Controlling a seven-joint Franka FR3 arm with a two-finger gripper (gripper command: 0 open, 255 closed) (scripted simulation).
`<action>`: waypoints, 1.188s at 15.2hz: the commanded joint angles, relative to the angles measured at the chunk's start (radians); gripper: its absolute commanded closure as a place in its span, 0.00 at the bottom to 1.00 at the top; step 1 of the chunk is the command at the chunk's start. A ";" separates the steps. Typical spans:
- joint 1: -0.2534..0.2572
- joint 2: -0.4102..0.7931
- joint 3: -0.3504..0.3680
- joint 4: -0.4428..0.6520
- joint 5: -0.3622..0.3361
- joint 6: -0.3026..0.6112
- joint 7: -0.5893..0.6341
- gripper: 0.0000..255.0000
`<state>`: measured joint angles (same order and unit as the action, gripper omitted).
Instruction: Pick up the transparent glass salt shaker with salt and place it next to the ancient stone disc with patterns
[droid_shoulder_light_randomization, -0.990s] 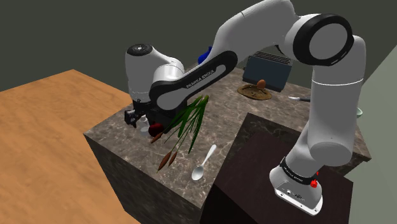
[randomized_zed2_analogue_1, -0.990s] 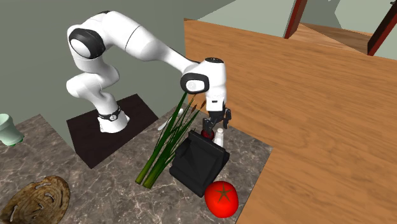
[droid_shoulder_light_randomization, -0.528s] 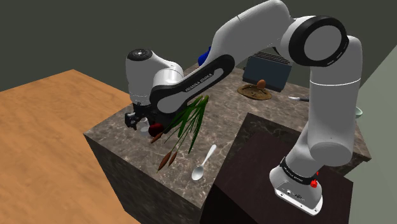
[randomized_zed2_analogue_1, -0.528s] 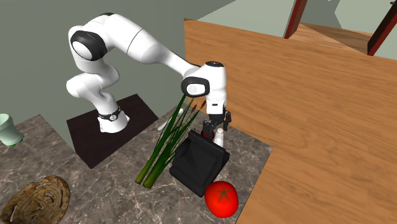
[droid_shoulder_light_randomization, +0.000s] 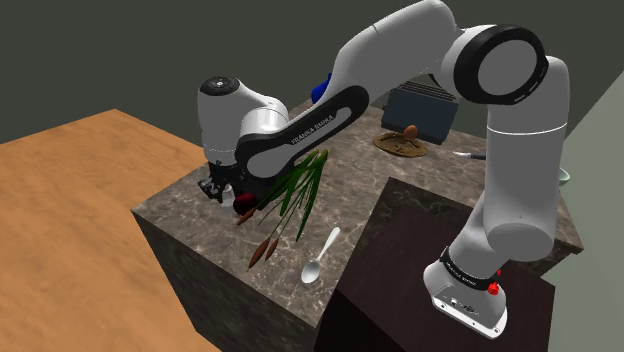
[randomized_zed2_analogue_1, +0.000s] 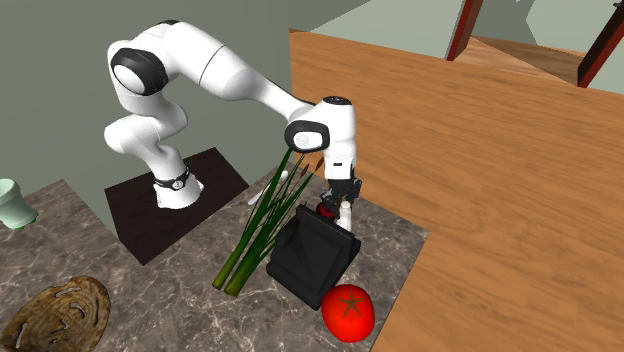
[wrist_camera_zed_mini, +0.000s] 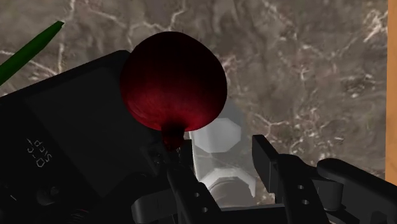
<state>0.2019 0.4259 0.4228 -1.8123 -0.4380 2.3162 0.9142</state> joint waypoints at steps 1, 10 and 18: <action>0.000 0.000 0.000 0.000 0.000 0.000 0.000 1.00; -0.009 -0.034 0.014 0.020 0.028 -0.050 -0.024 1.00; -0.018 -0.080 0.031 0.065 0.068 -0.133 -0.061 1.00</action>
<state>0.1848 0.3503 0.4523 -1.7558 -0.3741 2.1950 0.8586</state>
